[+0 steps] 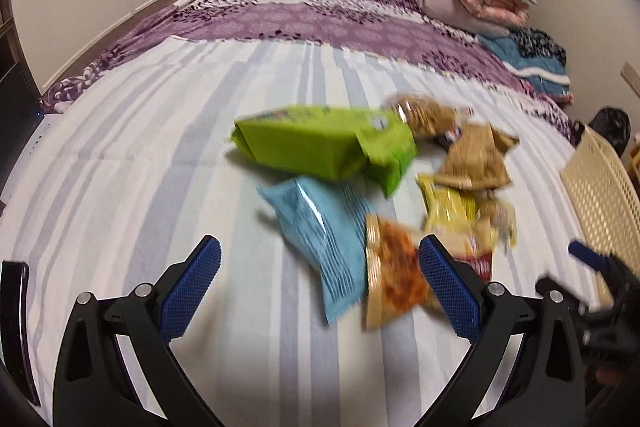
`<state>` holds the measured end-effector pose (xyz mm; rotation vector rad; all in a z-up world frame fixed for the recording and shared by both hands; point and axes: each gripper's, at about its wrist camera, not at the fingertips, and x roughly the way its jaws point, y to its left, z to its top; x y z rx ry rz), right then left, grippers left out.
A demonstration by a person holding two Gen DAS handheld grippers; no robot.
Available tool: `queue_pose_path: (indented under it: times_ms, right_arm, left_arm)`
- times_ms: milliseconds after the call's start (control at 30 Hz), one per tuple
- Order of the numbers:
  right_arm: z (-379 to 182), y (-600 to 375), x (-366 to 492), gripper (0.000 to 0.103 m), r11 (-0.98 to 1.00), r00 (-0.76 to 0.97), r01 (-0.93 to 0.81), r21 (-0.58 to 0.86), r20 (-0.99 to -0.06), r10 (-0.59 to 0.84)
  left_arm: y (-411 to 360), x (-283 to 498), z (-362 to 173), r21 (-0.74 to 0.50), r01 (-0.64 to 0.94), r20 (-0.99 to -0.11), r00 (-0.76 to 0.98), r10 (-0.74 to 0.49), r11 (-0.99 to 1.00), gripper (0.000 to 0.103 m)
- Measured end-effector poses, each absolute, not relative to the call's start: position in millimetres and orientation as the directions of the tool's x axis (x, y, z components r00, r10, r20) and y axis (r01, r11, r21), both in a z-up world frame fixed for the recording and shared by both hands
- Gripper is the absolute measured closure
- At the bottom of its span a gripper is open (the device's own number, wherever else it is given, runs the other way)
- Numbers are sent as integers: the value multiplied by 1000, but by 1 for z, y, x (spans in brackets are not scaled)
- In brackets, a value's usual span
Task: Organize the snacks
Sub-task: 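Grasp the green SALTY SEAWEED bag with the left gripper and lift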
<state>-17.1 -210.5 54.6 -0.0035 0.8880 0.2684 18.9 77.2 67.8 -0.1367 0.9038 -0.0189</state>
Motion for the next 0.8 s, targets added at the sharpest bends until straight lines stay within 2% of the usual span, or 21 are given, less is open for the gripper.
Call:
queue_pose_path:
  times_ms: [167,300,433,800]
  right_arm:
    - [56,-204,-19,5,962,594,-254,101,-768,238]
    - [54,-203,-22,5,961,589,-258,98,-772,237]
    - [53,-205,-24,5,960,588,-258,106,-772,243]
    - [46,-205,-27,5,953,581,-278,123,-769,268]
  left_arm:
    - [88,58,83,-175,-63,-762,640,-95,983,2]
    - [95,84,80,-248,-108,-771,623,-129,963,2]
    - [92,111,73,-265,-165,-793,598,-117,950,2]
    - [83,159,49,-156,-281,-872,489,2,947,2]
